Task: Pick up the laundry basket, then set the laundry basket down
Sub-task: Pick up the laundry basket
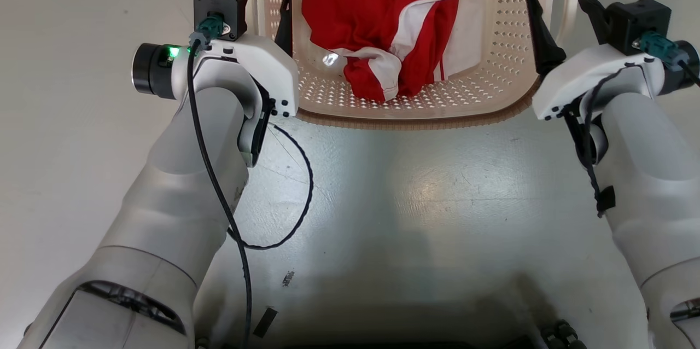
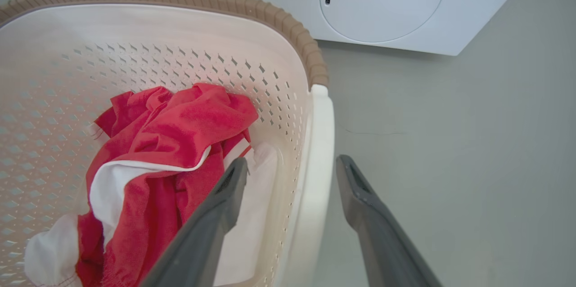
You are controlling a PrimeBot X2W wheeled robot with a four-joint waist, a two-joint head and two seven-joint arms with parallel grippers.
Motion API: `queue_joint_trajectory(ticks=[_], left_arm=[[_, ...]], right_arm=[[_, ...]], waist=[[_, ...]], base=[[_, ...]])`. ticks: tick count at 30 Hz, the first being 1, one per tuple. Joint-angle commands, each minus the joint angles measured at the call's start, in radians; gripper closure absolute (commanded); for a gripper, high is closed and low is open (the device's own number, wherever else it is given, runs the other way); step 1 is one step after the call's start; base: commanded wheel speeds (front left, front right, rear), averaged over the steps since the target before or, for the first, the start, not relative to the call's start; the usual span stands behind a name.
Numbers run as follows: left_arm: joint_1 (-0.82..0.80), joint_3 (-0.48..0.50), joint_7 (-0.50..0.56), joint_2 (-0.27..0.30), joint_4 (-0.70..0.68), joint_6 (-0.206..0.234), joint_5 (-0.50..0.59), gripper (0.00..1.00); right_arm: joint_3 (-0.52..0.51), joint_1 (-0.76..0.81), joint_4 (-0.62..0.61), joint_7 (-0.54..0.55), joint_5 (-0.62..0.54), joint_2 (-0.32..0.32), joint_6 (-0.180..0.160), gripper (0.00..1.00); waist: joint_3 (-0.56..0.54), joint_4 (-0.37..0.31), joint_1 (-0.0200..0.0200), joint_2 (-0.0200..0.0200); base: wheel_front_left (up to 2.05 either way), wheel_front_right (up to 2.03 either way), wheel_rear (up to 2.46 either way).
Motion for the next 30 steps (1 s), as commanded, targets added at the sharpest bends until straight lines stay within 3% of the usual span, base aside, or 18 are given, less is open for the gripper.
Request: queue_joint_trajectory(ticks=[1, 30], left_arm=[[-0.006, 0.004, -0.005, 0.022, 0.005, 0.008, -0.010, 0.00], [-0.123, -0.135, 0.095, 0.022, 0.121, -0.002, -0.119, 0.00]], right_arm=[[0.019, 0.024, -0.001, -0.014, 0.004, 0.023, 0.006, 0.00], [0.035, -0.159, 0.265, 0.035, 0.012, 0.079, 0.006, 0.00]], waist=[[0.006, -0.004, 0.0000, 0.0000], [0.025, -0.033, 0.0000, 0.0000]], base=[[0.00, 0.00, 0.00], [0.00, 0.00, 0.00]])
